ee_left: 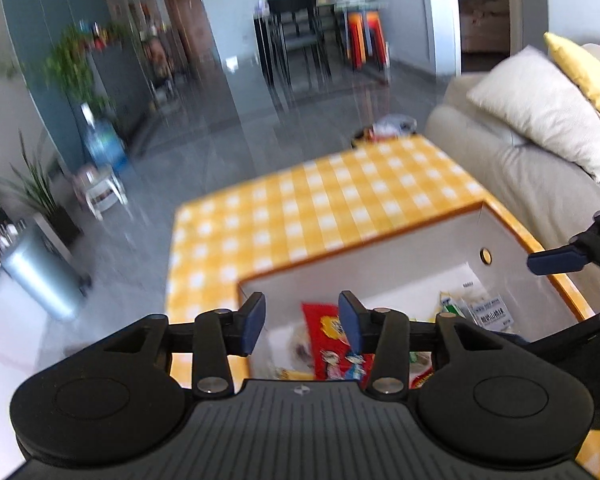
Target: Organize snacks
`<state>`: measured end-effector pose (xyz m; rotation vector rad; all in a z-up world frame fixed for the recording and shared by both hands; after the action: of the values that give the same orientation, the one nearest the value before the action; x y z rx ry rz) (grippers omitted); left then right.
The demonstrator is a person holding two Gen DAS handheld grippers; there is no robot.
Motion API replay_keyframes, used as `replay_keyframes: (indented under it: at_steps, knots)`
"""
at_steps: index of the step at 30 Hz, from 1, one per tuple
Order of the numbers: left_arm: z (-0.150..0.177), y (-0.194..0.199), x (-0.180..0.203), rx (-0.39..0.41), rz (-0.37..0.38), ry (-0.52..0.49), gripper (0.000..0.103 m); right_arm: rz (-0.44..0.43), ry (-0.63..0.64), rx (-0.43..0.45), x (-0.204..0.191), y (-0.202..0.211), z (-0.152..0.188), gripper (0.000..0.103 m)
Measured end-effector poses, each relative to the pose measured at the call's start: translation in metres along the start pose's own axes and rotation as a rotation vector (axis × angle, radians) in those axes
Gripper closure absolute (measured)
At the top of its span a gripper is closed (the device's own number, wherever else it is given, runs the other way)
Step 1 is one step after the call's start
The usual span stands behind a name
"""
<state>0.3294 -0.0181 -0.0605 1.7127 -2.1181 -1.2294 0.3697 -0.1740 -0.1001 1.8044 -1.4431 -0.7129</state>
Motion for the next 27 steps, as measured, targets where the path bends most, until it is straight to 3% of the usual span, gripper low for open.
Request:
replay_keyframes:
  at_steps: [2,5,16,27]
  knots:
    - [-0.001,0.017,-0.002,0.046,-0.043,-0.026,0.047,-0.007,-0.019,0.035,-0.002,0.019,0.002,0.033]
    - [0.0,0.044,-0.007,0.103,-0.081,-0.041,0.042,-0.025,-0.053,0.093,-0.001,0.048,0.007,0.022]
    - [0.035,0.125,-0.007,0.19,-0.124,-0.028,0.039,-0.042,-0.186,0.24,0.008,0.132,0.056,0.02]
    - [0.086,0.14,0.008,0.139,-0.063,0.17,0.035,0.014,-0.232,0.318,0.007,0.171,0.113,0.011]
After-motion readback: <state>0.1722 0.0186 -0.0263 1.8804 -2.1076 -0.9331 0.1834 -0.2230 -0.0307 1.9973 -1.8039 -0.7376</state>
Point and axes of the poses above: each gripper's, at about its wrist camera, not at the fingertips, and y roughly against the way its jaws point, x to its right, z to its underside, the point moved 6 cm from there along -y, roughly the way its jaws point, and after that the axes turned 11 degrees about -y, right-handed, at the moved point
